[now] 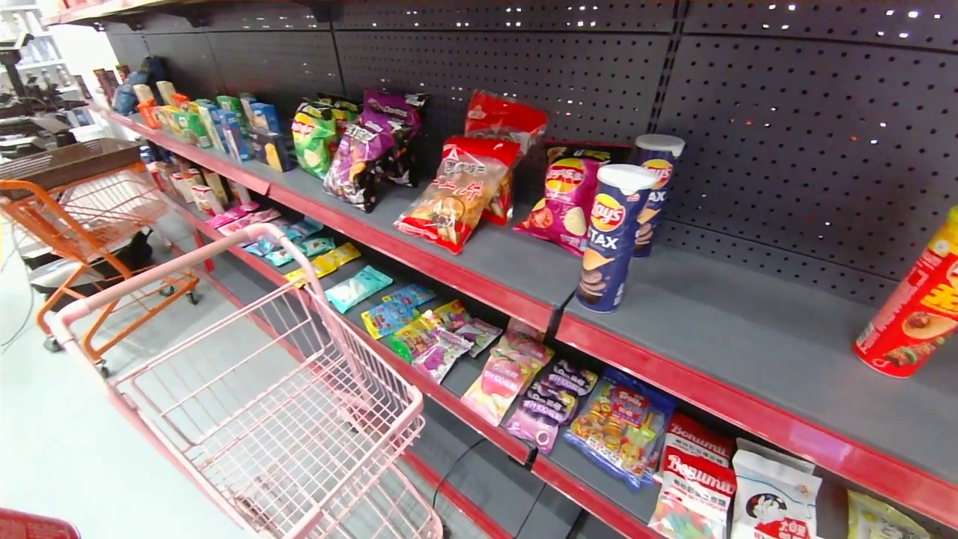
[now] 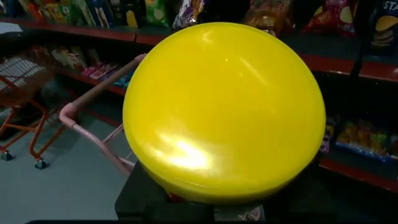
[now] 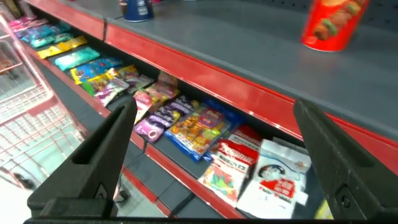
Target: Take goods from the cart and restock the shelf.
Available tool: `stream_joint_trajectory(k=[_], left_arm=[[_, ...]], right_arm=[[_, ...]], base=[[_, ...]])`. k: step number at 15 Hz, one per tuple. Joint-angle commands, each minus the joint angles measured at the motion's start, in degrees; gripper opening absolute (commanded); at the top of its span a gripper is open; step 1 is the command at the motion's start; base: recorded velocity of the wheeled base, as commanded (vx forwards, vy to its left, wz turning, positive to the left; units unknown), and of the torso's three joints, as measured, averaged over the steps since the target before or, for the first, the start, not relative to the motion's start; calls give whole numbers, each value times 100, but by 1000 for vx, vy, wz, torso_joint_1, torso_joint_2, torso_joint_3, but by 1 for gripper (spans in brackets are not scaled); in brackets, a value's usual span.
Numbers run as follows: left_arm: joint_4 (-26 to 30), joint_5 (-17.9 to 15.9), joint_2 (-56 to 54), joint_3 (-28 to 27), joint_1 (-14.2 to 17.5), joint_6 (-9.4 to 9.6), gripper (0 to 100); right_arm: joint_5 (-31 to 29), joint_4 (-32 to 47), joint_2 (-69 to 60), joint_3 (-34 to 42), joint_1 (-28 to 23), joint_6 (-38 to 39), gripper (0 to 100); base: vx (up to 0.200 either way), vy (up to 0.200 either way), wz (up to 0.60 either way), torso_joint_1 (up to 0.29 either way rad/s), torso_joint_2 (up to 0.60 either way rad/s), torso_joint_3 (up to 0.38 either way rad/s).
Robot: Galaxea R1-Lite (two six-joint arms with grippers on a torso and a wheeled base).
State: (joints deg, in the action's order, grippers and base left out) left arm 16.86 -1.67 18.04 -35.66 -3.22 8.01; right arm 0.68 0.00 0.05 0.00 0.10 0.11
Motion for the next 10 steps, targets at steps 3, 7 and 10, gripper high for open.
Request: stream_joint_trajectory(k=[3,7,10], left_arm=[[10,141,41,76,14,210,0],[-42,492,33,129,14,473,0],[-86,422,-2,94,-3,473,0]], right_arm=[[2,0,4,0,-1,-2,100],[2,0,4,0,-1,-2,100],[2,0,4,0,8,-2,100]], base=[[0,0,-600,5,-1,1],[0,0,-600,4,2,2],[0,0,-600,2,-1,1]])
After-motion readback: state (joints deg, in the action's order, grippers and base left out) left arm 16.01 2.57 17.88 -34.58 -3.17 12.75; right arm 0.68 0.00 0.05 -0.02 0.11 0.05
